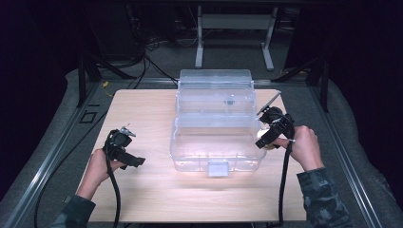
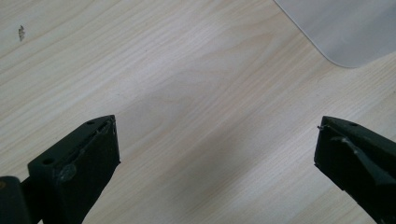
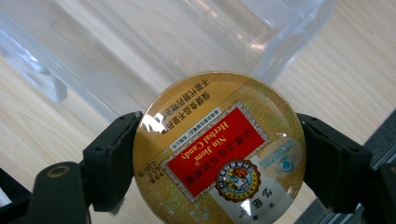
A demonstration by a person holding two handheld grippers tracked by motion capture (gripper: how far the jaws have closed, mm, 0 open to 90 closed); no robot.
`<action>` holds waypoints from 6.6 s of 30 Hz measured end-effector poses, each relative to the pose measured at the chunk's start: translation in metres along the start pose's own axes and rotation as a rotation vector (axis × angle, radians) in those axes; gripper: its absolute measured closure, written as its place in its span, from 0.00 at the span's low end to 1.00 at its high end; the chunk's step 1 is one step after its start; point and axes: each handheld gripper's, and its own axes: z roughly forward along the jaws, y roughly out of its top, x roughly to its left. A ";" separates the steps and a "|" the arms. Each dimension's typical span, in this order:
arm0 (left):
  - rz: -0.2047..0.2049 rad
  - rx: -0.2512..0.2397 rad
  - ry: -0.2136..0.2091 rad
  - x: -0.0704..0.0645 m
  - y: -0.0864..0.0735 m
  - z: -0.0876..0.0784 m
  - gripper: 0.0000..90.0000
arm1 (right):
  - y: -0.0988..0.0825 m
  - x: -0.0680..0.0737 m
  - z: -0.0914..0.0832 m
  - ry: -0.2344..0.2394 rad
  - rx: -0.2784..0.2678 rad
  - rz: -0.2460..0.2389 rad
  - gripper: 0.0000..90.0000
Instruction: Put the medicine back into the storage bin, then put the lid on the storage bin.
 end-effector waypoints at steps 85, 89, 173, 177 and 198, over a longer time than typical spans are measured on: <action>0.020 -0.032 -0.051 -0.007 0.028 -0.008 0.00 | -0.009 0.027 0.026 0.084 -0.151 -0.054 0.07; 0.023 -0.037 -0.052 -0.008 0.034 -0.012 0.01 | -0.012 0.028 0.026 0.087 -0.169 -0.054 0.07; 0.168 -0.188 -0.119 -0.034 0.247 0.024 0.17 | -0.022 0.069 0.065 0.139 -0.194 -0.072 0.63; 0.149 -0.192 -0.102 -0.030 0.248 0.030 0.23 | -0.022 0.069 0.065 0.137 -0.194 -0.071 0.63; 0.179 -0.186 -0.075 -0.039 0.243 0.043 0.71 | -0.024 0.078 0.079 0.101 -0.221 -0.066 0.65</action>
